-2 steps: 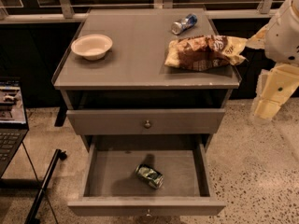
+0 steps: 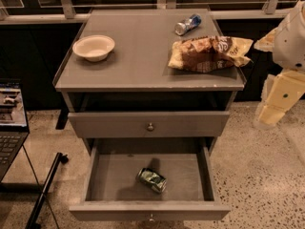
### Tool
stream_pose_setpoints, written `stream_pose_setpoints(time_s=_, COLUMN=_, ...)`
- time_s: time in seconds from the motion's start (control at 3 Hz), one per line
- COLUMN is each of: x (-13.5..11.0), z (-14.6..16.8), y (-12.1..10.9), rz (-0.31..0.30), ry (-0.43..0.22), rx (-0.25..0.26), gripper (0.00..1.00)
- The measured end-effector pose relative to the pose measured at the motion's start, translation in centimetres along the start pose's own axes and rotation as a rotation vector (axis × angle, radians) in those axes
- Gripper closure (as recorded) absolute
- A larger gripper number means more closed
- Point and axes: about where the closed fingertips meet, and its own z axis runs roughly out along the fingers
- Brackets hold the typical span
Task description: Pick green can from middle drawer and place on counter
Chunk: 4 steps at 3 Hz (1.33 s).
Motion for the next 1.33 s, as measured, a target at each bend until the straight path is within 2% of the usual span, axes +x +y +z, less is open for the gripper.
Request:
stream_pose_setpoints(time_s=0.33, x=1.1, z=1.7, y=1.6, rz=0.106, ry=-0.02, rx=0.057, gripper=0.0)
stream_pose_setpoints(time_s=0.67, x=3.6, z=6.0, y=4.0, rz=0.274, ry=-0.014, rx=0.095, gripper=0.0)
stream_pose_setpoints(time_s=1.0, x=5.1, z=11.2, y=5.6, rz=0.404, ry=-0.058, rx=0.092, gripper=0.0)
stream_pose_setpoints(time_s=1.33, x=4.3, z=14.9, y=3.4, rz=0.461, ry=-0.18, rx=0.128, gripper=0.0)
